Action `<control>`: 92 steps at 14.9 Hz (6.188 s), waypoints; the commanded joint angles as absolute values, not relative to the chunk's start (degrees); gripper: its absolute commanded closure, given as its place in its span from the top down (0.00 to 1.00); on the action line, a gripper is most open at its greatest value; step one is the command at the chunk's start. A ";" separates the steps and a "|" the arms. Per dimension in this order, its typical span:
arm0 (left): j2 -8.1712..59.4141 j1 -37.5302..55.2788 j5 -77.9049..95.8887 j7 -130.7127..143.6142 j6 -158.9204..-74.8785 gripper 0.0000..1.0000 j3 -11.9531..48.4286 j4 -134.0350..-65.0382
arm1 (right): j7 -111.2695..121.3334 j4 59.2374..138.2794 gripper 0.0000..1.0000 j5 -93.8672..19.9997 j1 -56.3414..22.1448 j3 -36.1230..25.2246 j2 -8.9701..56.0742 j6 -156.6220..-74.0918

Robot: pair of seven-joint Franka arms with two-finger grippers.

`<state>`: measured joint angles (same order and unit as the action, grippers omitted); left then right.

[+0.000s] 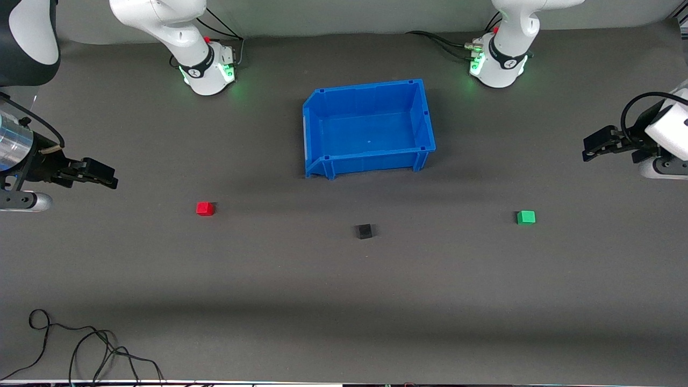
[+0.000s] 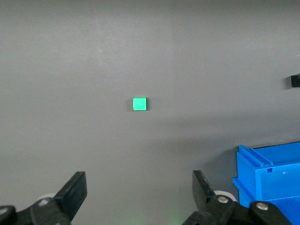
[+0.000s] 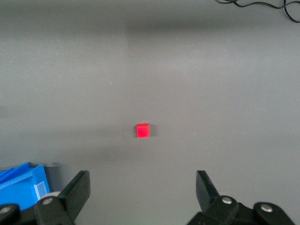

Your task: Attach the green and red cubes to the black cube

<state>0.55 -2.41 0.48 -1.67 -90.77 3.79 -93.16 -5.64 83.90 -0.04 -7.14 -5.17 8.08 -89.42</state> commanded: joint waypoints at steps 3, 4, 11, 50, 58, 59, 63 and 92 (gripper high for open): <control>0.97 -2.99 -0.44 -2.90 -89.56 1.00 4.39 -91.85 | -6.42 82.44 1.00 -1.05 -7.38 -5.36 8.53 -88.15; 0.97 -2.99 -0.44 -2.90 -89.56 1.00 4.39 -91.85 | -6.24 82.44 1.00 -1.05 -7.47 -5.36 8.53 -88.15; 0.44 -3.51 0.70 2.25 -86.77 1.00 4.31 -91.76 | -7.21 81.92 1.00 -1.14 -5.72 -5.54 10.63 -88.51; 23.37 -15.39 34.63 49.13 -135.60 1.00 5.10 -122.78 | -8.09 124.63 0.85 -7.03 -11.78 -7.29 26.00 -144.49; 25.84 -14.33 34.72 49.13 -139.22 0.91 5.19 -123.05 | -8.17 124.19 0.33 -7.03 -12.04 -7.21 26.46 -144.23; 26.01 -14.33 34.72 49.13 -139.31 0.73 5.19 -123.05 | -8.26 124.10 0.31 -7.03 -11.95 -7.21 26.37 -144.05; 26.10 -14.33 34.72 49.13 -139.31 0.30 5.19 -122.61 | -18.14 117.98 0.23 -7.03 -12.39 -7.03 25.14 -136.89; 38.41 26.71 34.72 97.99 -156.70 0.25 5.19 -103.36 | -111.97 59.32 0.14 -19.16 -31.99 1.41 61.61 -124.46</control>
